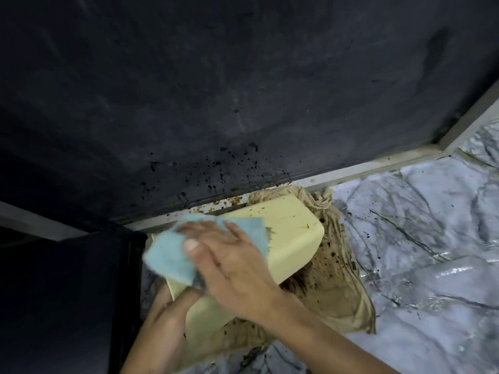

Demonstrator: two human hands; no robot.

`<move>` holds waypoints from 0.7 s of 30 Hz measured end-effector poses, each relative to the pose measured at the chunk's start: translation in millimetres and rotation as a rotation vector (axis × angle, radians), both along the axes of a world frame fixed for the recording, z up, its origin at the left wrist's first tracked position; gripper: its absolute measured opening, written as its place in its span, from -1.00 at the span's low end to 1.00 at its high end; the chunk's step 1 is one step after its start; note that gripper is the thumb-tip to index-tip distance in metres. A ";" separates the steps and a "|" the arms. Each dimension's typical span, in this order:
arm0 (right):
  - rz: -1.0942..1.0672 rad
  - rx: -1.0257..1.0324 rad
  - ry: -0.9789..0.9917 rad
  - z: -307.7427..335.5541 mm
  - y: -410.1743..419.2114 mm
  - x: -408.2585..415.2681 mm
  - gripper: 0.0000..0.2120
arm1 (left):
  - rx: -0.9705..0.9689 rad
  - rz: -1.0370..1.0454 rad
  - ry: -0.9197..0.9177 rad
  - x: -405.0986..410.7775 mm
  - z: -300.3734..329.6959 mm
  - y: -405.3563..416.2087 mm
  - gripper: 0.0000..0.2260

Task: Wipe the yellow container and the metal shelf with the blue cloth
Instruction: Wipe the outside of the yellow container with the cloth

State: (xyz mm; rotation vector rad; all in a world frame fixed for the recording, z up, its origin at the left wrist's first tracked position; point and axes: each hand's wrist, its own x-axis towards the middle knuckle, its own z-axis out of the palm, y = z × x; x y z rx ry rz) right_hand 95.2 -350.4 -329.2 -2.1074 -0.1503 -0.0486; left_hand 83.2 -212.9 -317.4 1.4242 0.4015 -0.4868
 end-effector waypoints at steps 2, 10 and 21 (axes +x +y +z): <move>0.092 -0.173 0.005 -2.0 7.0 5.1 -0.57 | -0.020 0.023 0.004 -0.5 -6.4 5.1 -0.14; -0.366 -0.372 0.318 -63.5 -102.5 18.0 -0.48 | 0.093 -0.014 0.042 -4.8 -18.8 15.5 -0.39; 0.095 -0.338 0.076 -13.8 -0.7 10.3 -0.51 | 0.111 -0.158 -0.055 -6.6 -8.1 10.3 -0.51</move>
